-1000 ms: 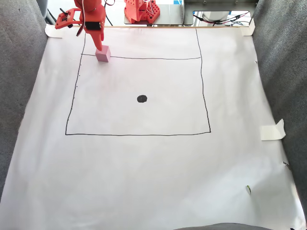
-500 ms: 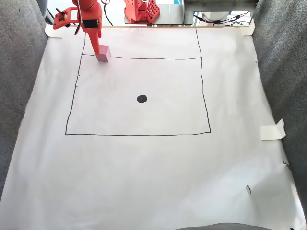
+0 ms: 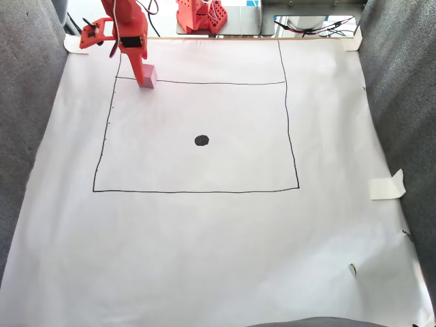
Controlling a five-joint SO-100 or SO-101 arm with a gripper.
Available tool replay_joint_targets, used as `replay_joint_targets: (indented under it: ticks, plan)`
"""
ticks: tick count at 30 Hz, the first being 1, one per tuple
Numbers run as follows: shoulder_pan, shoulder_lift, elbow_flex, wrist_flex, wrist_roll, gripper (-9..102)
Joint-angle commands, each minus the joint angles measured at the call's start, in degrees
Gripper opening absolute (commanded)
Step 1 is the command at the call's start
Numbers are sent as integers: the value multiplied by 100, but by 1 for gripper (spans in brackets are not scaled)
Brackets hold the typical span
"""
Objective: Grasp the colored block, Place it on the black dot, and then return the arm to the default position.
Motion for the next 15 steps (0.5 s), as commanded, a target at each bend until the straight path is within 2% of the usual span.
replay_joint_targets:
  ticks: [1,15]
  plan:
    - [-70,9,44,-158,79,36]
    - [-9,-70,316,-457,132,36]
